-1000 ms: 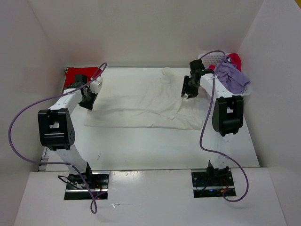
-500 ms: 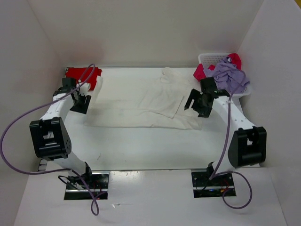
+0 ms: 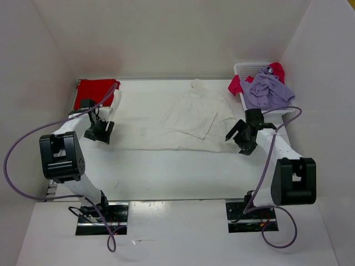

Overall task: Fold and stack the t-shirts
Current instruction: Fold the flattened tshirt in 1/3 of the way

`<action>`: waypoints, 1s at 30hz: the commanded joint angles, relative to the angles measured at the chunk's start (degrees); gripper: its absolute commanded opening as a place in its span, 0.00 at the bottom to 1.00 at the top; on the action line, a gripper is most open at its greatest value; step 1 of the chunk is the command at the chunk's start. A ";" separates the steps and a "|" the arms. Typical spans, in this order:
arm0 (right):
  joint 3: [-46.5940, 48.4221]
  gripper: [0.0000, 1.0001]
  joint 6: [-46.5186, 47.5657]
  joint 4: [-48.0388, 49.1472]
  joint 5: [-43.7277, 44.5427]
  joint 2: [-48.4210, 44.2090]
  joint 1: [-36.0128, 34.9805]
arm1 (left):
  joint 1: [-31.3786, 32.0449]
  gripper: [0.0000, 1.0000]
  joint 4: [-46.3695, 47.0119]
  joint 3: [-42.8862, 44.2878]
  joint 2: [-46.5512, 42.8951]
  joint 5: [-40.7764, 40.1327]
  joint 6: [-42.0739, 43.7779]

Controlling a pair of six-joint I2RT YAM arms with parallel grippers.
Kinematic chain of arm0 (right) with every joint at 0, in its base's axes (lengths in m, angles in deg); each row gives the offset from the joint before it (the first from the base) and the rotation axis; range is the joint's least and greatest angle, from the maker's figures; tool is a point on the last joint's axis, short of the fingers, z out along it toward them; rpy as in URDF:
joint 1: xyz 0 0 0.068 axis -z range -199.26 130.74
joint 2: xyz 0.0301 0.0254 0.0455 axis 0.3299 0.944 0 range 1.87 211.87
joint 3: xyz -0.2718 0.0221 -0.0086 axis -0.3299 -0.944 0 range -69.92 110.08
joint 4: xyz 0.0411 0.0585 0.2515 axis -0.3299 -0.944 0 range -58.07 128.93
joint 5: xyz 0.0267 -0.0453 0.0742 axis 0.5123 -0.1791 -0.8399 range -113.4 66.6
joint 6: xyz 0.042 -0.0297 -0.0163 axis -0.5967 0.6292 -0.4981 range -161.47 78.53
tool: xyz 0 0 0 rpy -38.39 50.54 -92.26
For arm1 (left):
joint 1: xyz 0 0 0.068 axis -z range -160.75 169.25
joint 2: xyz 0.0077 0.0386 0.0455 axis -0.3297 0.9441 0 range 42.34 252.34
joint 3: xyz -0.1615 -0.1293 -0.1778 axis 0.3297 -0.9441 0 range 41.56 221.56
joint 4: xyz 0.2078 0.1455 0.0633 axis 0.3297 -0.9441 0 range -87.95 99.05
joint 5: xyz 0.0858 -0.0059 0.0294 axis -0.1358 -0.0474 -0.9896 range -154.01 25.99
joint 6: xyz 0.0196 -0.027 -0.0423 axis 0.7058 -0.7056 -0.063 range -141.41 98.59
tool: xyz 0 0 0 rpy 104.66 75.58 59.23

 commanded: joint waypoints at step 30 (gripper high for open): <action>-1.80 0.00 -6.07 -6.56 -3.50 -10.86 -0.18 | 0.02 0.00 -10.44 -9.18 -16.10 -7.20 12.41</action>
